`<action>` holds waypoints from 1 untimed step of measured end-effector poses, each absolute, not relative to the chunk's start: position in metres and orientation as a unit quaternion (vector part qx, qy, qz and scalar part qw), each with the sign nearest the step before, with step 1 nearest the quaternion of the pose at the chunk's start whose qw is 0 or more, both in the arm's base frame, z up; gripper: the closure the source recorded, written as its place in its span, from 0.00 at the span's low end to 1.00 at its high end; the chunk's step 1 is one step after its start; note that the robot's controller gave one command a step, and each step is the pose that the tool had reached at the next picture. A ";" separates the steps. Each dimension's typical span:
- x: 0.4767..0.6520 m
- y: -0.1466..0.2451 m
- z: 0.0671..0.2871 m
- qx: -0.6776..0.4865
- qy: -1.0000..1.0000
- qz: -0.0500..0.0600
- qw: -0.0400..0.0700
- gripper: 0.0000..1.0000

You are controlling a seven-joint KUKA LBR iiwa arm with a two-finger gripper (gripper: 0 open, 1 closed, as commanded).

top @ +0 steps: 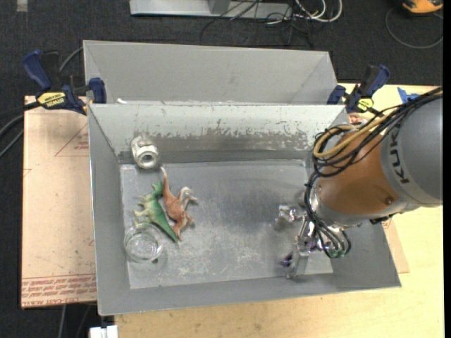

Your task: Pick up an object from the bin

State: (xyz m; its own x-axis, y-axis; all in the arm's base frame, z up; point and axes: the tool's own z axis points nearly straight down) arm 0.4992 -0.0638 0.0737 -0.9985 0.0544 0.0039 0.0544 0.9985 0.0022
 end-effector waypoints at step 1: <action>0.516 -0.089 0.071 -0.076 -0.997 -0.001 -0.001 0.00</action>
Offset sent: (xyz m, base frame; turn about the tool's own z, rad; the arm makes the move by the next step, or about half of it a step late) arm 0.0461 -0.0668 -0.0015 0.0434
